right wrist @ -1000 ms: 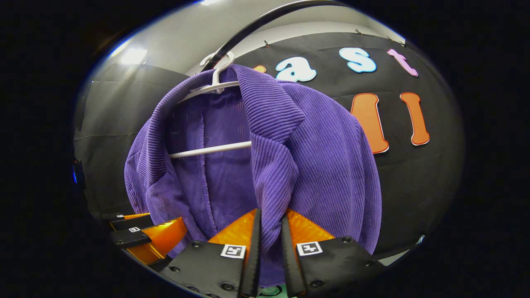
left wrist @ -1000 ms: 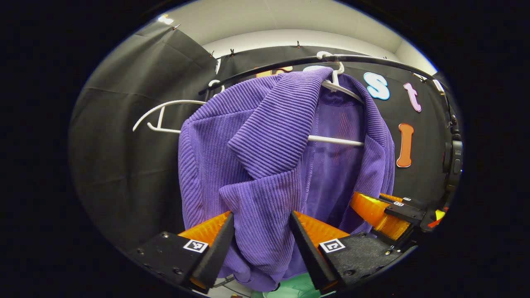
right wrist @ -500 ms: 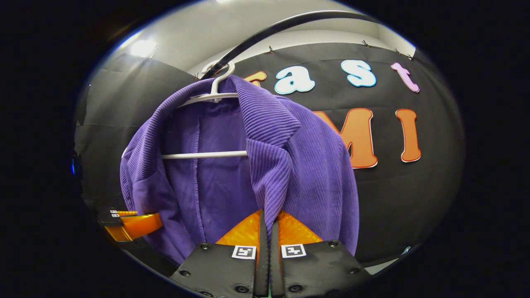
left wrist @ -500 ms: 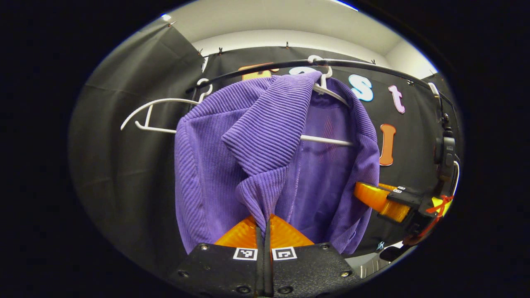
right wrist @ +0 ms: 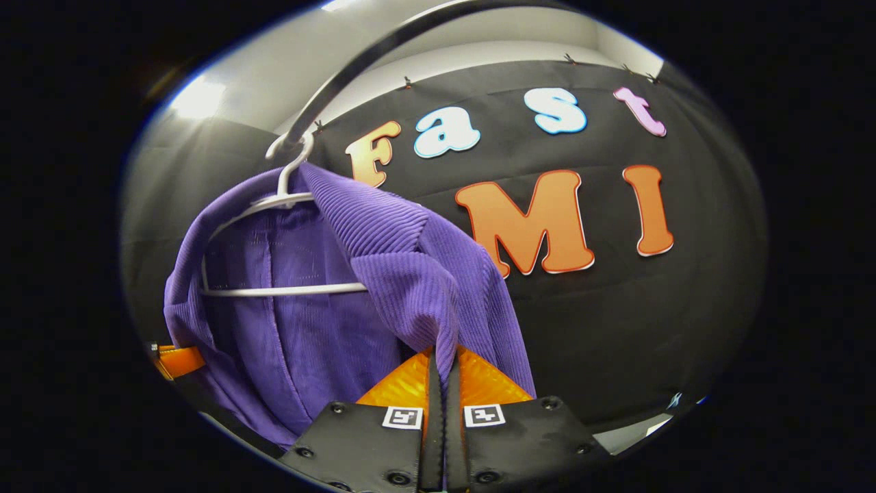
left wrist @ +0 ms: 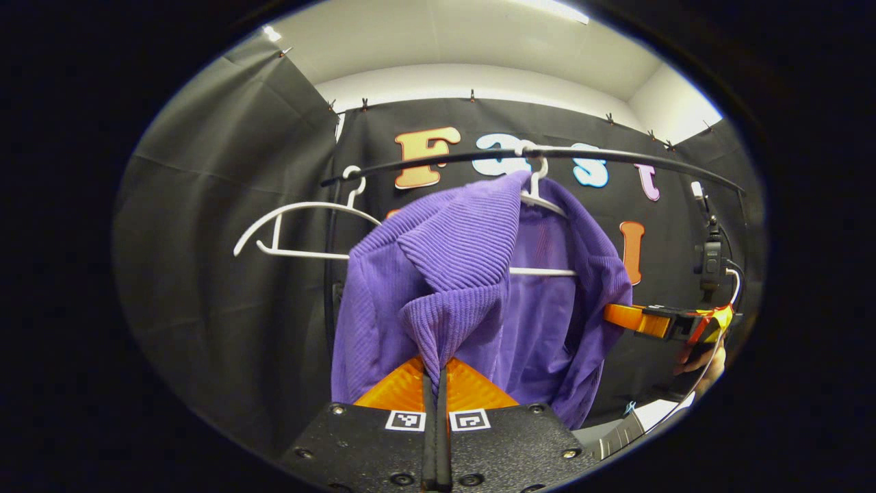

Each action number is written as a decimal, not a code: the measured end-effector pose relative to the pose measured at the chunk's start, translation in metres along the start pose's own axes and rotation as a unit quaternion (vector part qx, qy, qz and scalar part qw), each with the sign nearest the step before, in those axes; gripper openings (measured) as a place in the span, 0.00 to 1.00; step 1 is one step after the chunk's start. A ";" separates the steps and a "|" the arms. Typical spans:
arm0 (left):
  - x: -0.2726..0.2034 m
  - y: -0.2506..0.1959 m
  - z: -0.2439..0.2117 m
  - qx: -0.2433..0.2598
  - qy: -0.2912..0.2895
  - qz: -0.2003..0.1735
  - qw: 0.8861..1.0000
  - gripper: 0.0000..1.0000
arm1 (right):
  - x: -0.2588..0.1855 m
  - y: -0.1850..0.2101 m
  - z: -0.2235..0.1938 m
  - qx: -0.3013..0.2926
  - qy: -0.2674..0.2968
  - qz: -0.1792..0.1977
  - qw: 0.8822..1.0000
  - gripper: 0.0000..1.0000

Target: Grasp the clothes on the hanger with both hands and then place them into the laundry hamper below.

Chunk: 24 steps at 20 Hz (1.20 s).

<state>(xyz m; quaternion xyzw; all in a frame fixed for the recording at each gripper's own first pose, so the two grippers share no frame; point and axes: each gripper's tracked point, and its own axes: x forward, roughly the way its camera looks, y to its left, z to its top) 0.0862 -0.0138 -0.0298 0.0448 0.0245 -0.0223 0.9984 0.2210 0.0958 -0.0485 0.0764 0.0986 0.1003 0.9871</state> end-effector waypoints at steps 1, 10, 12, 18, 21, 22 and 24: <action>-0.005 0.006 0.008 0.005 -0.008 0.004 1.000 0.00 | 0.002 -0.001 0.002 0.021 0.013 0.010 1.000 0.09; -0.015 0.065 0.070 0.008 -0.046 0.046 0.998 0.00 | 0.031 -0.037 0.042 0.099 0.050 0.028 0.993 0.09; -0.012 0.079 0.083 0.007 -0.054 0.059 0.997 0.00 | 0.038 -0.039 0.048 0.118 0.056 0.038 0.991 0.09; 0.005 0.110 0.120 0.023 -0.085 0.093 0.992 0.00 | 0.048 -0.055 0.076 0.160 0.039 0.056 0.985 0.09; 0.012 0.119 0.134 0.029 -0.101 0.099 0.990 0.00 | 0.044 -0.060 0.091 0.182 0.020 0.072 0.980 0.09; 0.013 0.122 0.141 0.032 -0.112 0.099 0.988 0.00 | 0.046 -0.061 0.096 0.189 0.014 0.075 0.979 0.09; 0.016 0.125 0.153 0.042 -0.127 0.102 0.986 0.00 | 0.049 -0.065 0.103 0.198 0.004 0.080 0.977 0.09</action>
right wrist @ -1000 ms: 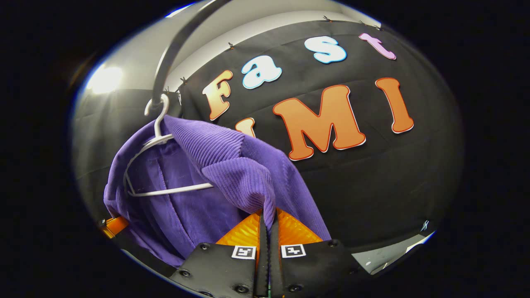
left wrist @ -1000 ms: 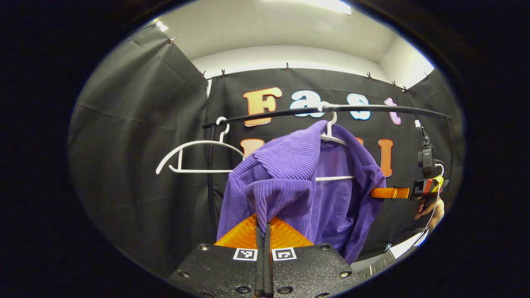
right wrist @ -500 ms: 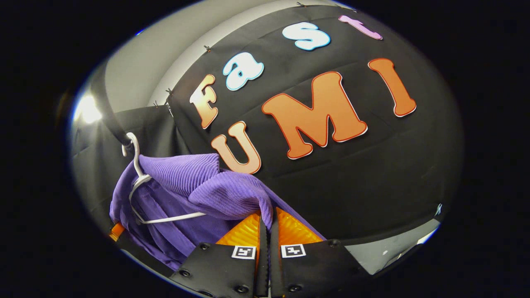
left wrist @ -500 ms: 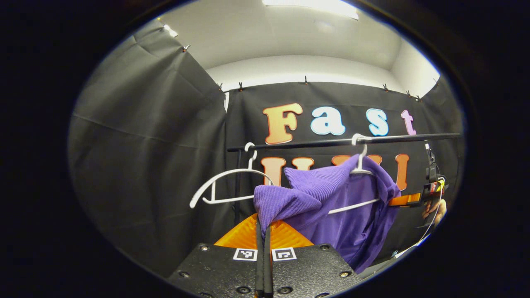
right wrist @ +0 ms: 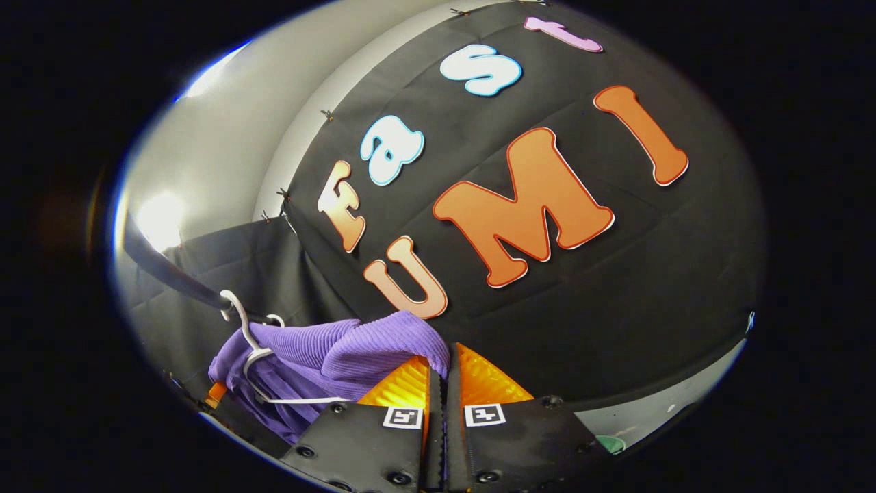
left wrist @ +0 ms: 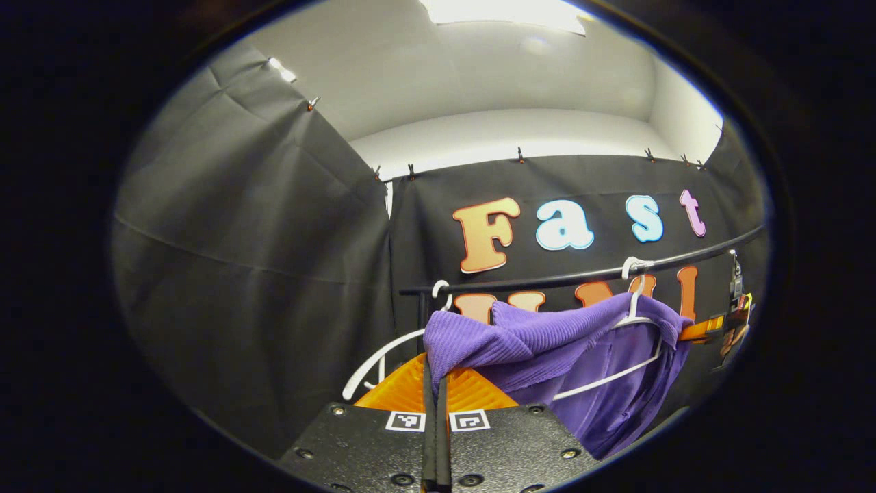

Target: Grasp the clothes on the hanger with both hands and then place them into the laundry hamper below.

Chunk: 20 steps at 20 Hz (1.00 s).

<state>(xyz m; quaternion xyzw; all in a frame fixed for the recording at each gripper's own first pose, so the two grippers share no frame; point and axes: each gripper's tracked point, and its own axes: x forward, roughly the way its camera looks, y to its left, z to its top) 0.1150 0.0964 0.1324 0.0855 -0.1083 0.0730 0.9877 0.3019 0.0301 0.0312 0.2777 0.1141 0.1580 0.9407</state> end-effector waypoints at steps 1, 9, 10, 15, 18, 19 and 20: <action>0.002 0.001 0.000 0.002 0.000 0.000 1.000 0.00 | 0.002 0.000 0.004 0.004 -0.004 0.002 1.000 0.09; 0.032 0.011 0.000 -0.042 0.001 0.027 0.999 0.00 | 0.014 0.006 0.046 0.065 -0.042 0.036 0.996 0.09; 0.036 0.011 -0.003 -0.045 0.008 0.027 0.999 0.00 | 0.017 0.000 0.046 0.062 -0.039 0.030 0.997 0.09; 0.065 0.011 -0.016 0.016 0.024 0.034 0.999 0.00 | 0.032 -0.005 0.058 0.052 -0.047 0.018 0.997 0.09; 0.075 0.010 -0.037 0.026 0.047 0.022 0.998 0.00 | 0.039 -0.014 0.061 0.052 -0.044 0.008 0.998 0.09; 0.079 0.009 -0.044 0.029 0.056 0.019 0.998 0.00 | 0.043 -0.019 0.058 0.052 -0.042 0.002 0.998 0.09; 0.081 0.008 -0.056 0.031 0.066 0.016 0.997 0.00 | 0.046 -0.027 0.053 0.051 -0.034 -0.011 0.998 0.09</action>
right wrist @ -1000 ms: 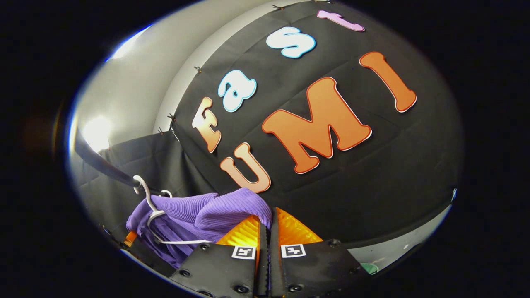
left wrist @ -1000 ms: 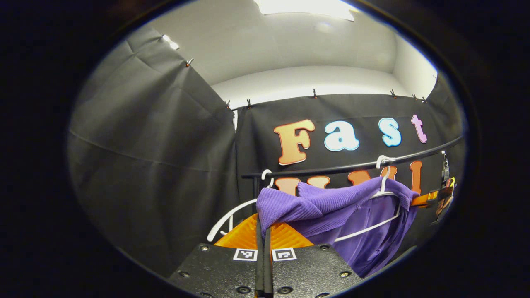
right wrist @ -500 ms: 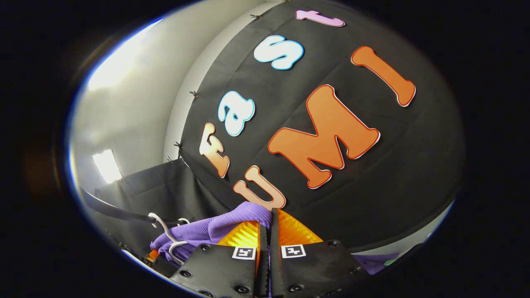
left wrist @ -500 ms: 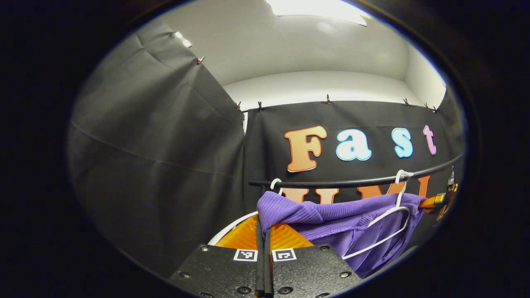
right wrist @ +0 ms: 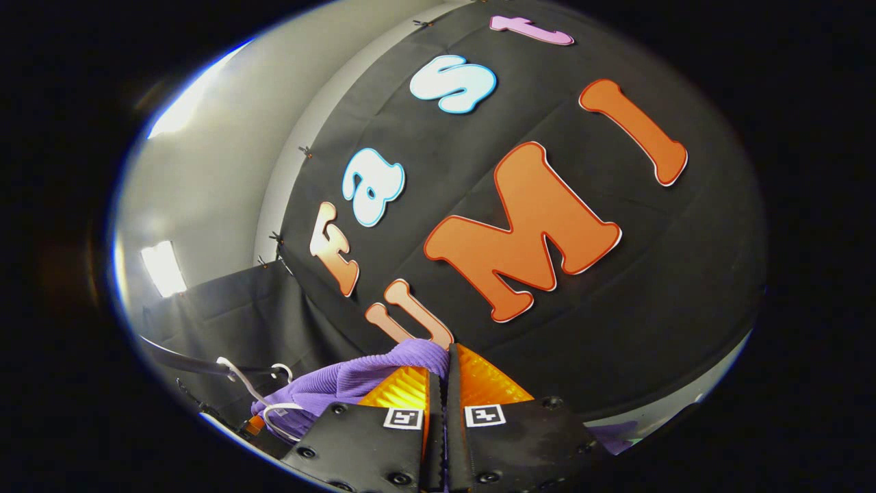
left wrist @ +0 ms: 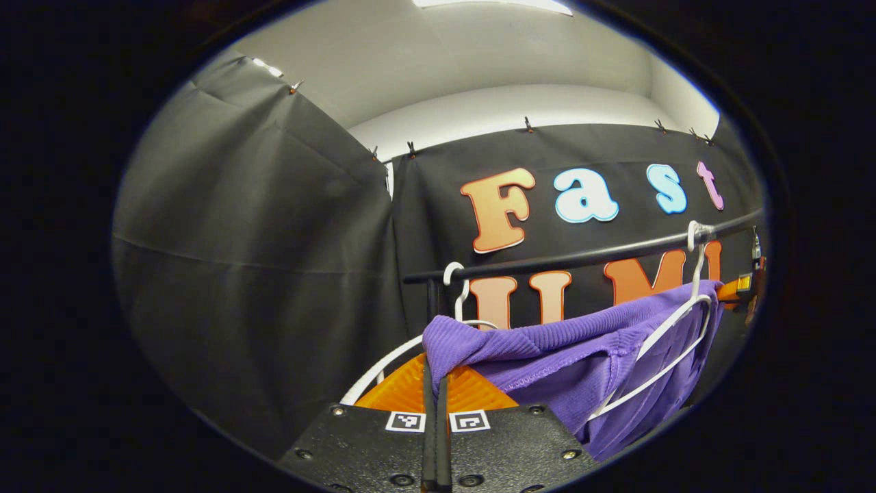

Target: Grasp the clothes on the hanger with both hands and then place them into the laundry hamper below.

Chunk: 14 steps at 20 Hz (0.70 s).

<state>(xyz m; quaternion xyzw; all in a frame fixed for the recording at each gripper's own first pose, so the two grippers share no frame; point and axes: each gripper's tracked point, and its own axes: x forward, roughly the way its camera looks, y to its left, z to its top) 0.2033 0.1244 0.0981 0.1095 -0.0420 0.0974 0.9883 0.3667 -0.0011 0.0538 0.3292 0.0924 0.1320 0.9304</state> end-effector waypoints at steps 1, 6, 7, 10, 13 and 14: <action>0.004 -0.003 -0.009 0.002 0.009 -0.002 1.000 0.00 | 0.004 -0.009 -0.004 -0.002 0.006 -0.013 1.000 0.09; 0.009 -0.010 -0.045 0.014 0.025 -0.007 1.000 0.00 | 0.008 -0.019 -0.018 -0.016 0.014 -0.026 0.999 0.09; 0.009 -0.010 -0.055 0.013 0.032 -0.006 0.999 0.00 | 0.010 -0.024 -0.024 -0.017 0.021 -0.032 0.999 0.09; 0.005 -0.011 -0.082 0.008 0.046 -0.011 0.999 0.00 | 0.014 -0.039 -0.043 -0.025 0.039 -0.052 0.998 0.09; 0.000 -0.010 -0.113 0.001 0.070 -0.012 0.997 0.00 | 0.014 -0.053 -0.063 -0.027 0.056 -0.066 0.996 0.09; -0.001 -0.008 -0.124 -0.004 0.079 -0.011 0.997 0.00 | 0.015 -0.064 -0.070 -0.032 0.058 -0.077 0.995 0.09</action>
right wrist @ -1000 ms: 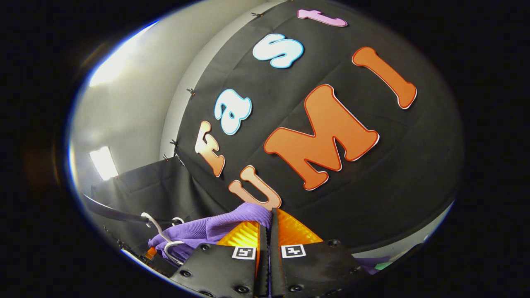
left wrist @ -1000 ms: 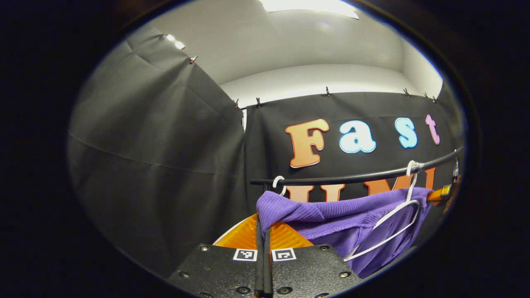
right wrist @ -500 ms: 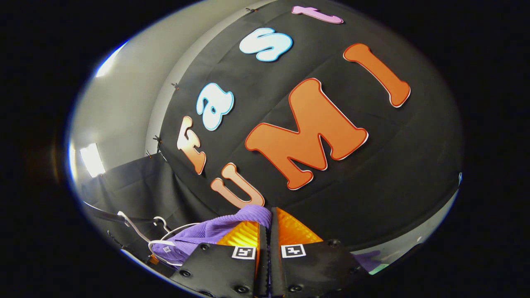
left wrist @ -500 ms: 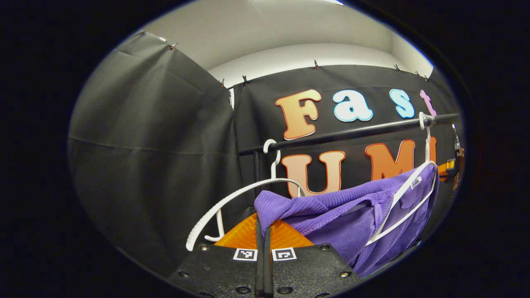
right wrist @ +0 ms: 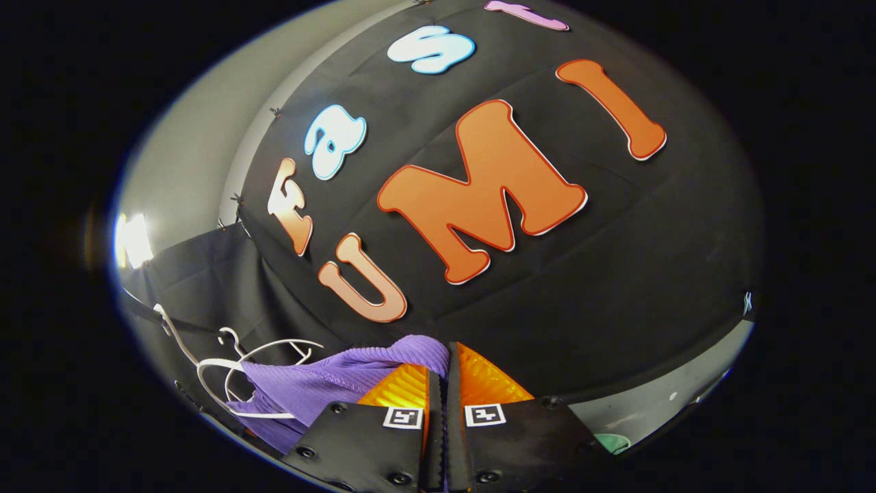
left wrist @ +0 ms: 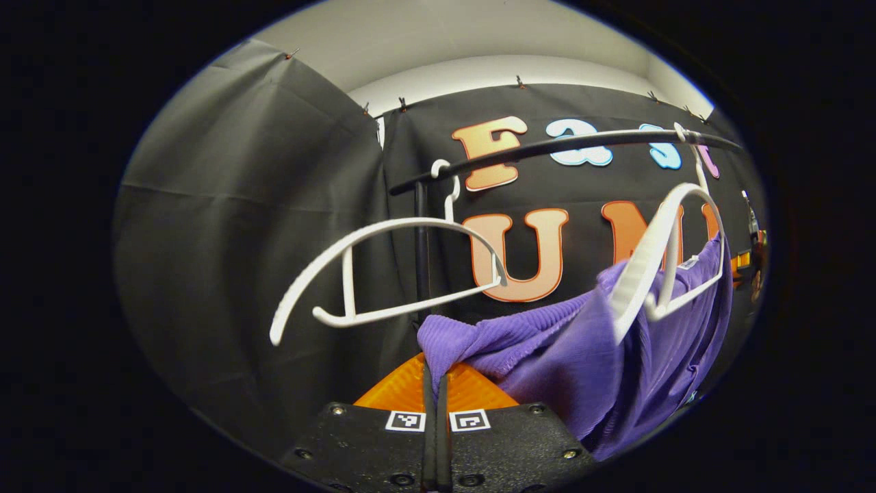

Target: Grasp the clothes on the hanger with both hands and then place them into the laundry hamper below.

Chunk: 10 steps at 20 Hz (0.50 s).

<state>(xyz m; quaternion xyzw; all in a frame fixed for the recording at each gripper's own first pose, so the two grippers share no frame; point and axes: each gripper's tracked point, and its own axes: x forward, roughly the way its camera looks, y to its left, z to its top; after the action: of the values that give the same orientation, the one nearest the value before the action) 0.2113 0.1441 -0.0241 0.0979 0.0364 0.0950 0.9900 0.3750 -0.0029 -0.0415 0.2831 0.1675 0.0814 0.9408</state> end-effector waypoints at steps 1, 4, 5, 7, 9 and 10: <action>0.000 0.000 -0.012 -0.007 0.011 -0.002 1.000 0.00 | 0.004 -0.013 -0.010 -0.005 0.008 -0.017 1.000 0.09; -0.001 -0.007 -0.046 -0.026 0.034 -0.007 0.999 0.00 | 0.000 -0.028 -0.031 -0.004 0.016 -0.025 1.000 0.09; -0.006 -0.009 -0.053 -0.021 0.035 -0.006 0.999 0.00 | -0.001 -0.034 -0.037 -0.011 0.016 -0.028 0.999 0.09; -0.006 -0.013 -0.063 -0.013 0.037 -0.006 0.999 0.00 | -0.006 -0.037 -0.051 -0.015 0.027 -0.030 0.999 0.09; -0.015 -0.019 -0.064 -0.015 0.034 -0.008 0.999 0.00 | -0.017 -0.040 -0.057 -0.027 0.027 -0.029 0.999 0.09; -0.019 -0.022 -0.063 -0.010 0.030 -0.009 0.999 0.00 | -0.024 -0.040 -0.060 -0.034 0.024 -0.027 0.999 0.09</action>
<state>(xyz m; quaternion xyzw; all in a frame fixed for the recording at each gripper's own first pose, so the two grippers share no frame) 0.1906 0.1307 -0.0892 0.0845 0.0657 0.0891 0.9903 0.3330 -0.0118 -0.1038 0.2438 0.1949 0.0680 0.9476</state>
